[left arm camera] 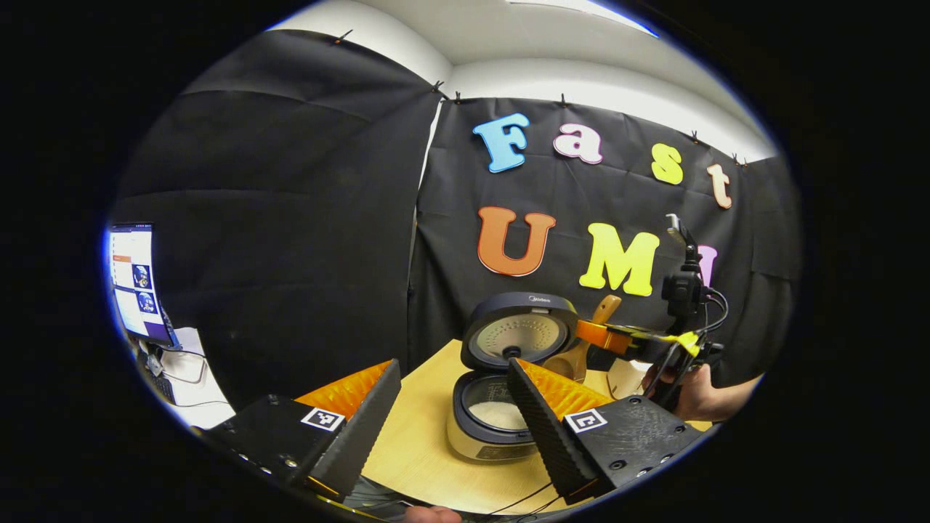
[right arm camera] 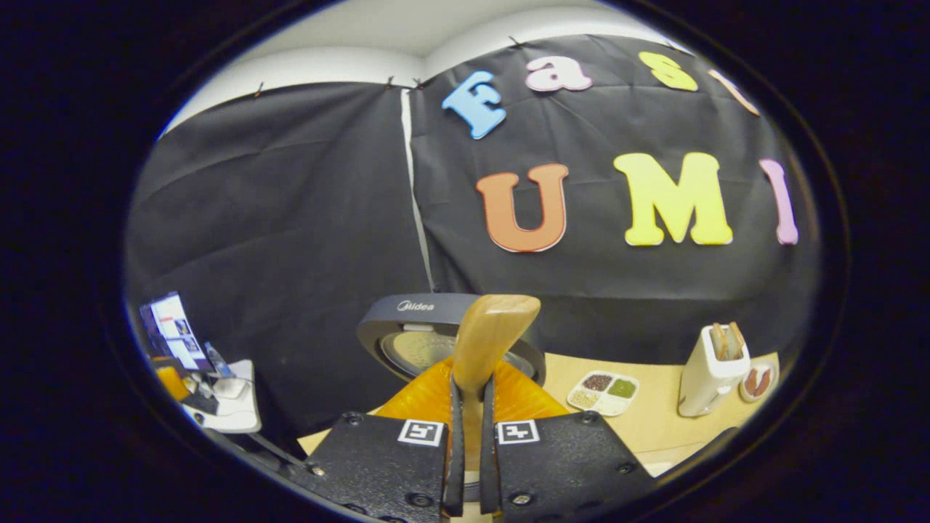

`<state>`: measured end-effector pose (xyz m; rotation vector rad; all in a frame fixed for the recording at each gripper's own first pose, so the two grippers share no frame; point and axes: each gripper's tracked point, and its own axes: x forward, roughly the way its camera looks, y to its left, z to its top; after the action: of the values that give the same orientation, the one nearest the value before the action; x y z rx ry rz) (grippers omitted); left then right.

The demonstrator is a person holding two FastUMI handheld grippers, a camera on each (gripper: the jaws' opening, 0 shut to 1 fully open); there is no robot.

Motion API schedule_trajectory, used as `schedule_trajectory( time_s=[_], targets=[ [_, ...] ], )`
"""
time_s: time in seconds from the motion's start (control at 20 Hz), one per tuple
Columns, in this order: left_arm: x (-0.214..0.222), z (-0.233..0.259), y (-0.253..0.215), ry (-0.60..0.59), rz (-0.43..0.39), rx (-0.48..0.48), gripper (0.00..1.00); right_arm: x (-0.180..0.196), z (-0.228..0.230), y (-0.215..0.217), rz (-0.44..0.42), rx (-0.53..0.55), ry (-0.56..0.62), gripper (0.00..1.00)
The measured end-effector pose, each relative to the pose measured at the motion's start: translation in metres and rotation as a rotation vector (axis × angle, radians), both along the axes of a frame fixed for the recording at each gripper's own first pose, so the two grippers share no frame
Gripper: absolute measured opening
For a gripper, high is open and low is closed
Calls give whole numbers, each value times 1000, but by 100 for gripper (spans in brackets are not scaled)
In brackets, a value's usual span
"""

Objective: Close the left gripper, press the button to open the rice cooker; take a wooden spoon from the chopstick holder with the right hand, scoop a spoonful of rice and pour it into the rice cooker, then put the wooden spoon back into the chopstick holder.

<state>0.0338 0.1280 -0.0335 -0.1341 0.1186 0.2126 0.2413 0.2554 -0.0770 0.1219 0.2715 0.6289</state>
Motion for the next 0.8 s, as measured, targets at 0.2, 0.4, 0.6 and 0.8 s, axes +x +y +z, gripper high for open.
schedule_trajectory(
  time_s=[0.2, 0.4, 0.6, 0.8],
  targets=[
    [11, 3, -24, -5, -51, 14, 95, 0, 6, -59, -76, 126, 129, 14],
    [31, 4, -52, -8, -110, 24, 95, 11, 8, -142, -211, 182, 174, 14],
    [59, -3, -75, -8, -144, 36, 94, 12, 5, -240, -370, 188, 170, 13],
    [82, -6, -99, -3, -187, 32, 95, 9, -6, -334, -530, 205, 188, 14]
  ],
)
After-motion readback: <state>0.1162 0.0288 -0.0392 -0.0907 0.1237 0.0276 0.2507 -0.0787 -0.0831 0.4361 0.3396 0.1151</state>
